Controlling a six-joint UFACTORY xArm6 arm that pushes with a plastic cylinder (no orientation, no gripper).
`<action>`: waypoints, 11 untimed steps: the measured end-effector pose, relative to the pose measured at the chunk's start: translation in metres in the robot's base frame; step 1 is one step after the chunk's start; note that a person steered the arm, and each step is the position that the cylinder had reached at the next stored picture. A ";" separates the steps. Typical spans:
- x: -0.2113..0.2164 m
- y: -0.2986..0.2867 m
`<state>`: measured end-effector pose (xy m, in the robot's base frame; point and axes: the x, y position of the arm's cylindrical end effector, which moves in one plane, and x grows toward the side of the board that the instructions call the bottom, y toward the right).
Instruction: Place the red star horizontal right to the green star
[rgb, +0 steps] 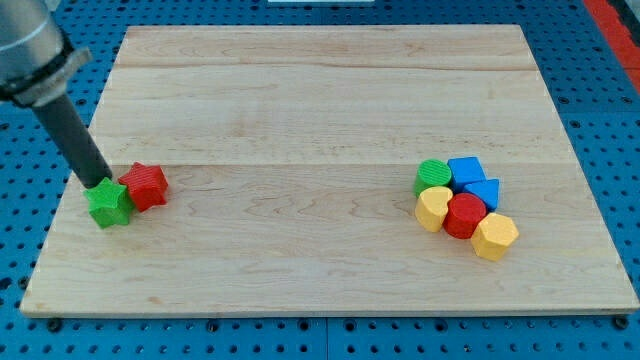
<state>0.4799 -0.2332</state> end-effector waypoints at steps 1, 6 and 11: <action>0.009 0.070; 0.000 0.197; 0.082 0.231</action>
